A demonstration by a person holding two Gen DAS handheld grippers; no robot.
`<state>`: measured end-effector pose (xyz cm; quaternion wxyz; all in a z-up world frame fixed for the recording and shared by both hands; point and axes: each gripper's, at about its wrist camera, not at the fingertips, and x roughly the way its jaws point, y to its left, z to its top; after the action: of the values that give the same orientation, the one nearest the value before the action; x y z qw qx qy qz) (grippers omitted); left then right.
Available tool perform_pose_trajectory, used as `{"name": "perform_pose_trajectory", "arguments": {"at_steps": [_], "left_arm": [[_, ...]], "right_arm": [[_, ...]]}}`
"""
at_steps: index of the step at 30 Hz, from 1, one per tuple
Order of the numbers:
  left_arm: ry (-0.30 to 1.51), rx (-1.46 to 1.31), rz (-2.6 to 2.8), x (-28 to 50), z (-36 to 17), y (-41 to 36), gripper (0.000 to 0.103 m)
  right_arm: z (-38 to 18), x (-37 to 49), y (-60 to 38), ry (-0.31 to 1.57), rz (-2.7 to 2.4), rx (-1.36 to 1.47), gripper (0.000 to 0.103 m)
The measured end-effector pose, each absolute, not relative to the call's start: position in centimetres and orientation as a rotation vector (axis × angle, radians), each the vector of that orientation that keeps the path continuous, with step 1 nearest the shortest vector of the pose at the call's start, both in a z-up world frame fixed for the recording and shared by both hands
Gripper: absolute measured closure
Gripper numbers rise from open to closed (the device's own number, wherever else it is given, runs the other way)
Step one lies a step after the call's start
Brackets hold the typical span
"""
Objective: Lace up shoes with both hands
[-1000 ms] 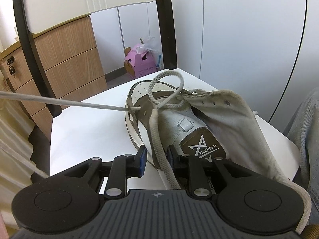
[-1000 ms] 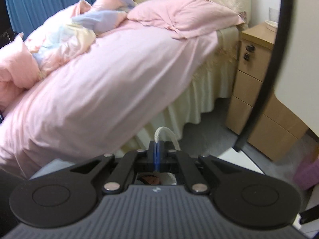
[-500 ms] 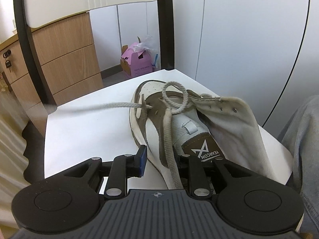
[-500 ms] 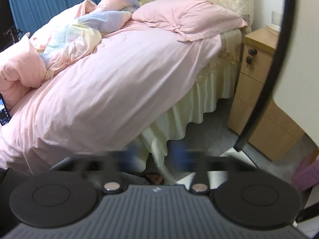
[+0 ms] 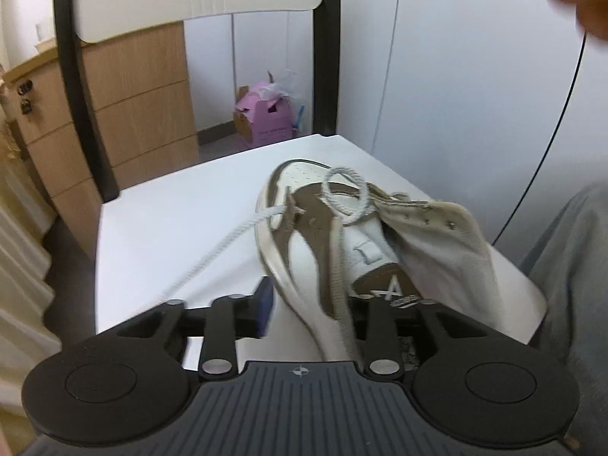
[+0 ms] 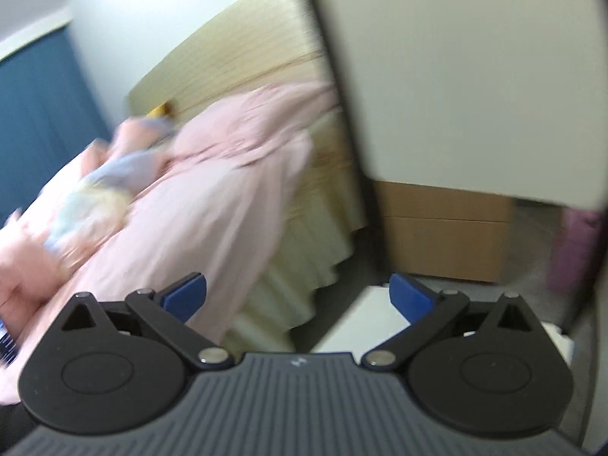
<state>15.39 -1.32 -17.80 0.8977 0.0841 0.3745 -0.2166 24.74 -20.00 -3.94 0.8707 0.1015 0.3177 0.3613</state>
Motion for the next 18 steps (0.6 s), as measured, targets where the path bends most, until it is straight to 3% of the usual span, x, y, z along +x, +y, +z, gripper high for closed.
{"name": "perform_pose_trajectory", "arguments": {"at_steps": [4, 8, 13, 18], "left_arm": [[0.713, 0.187, -0.403, 14.9, -17.4, -1.1, 0.030], [0.625, 0.200, -0.398, 13.7, -16.1, -0.9, 0.020], [0.560, 0.137, -0.434, 11.3, -14.2, 0.0, 0.019], [0.655, -0.293, -0.475, 12.9, -13.9, 3.6, 0.021]], "right_arm": [[-9.8, 23.0, -23.9, 0.687, 0.537, 0.381, 0.000], [-15.1, 20.7, -25.8, 0.767, 0.441, 0.482, 0.000], [-16.6, 19.8, -27.1, 0.788, 0.395, 0.562, 0.000], [-18.6, 19.3, -29.2, 0.836, 0.405, 0.841, 0.000]]}}
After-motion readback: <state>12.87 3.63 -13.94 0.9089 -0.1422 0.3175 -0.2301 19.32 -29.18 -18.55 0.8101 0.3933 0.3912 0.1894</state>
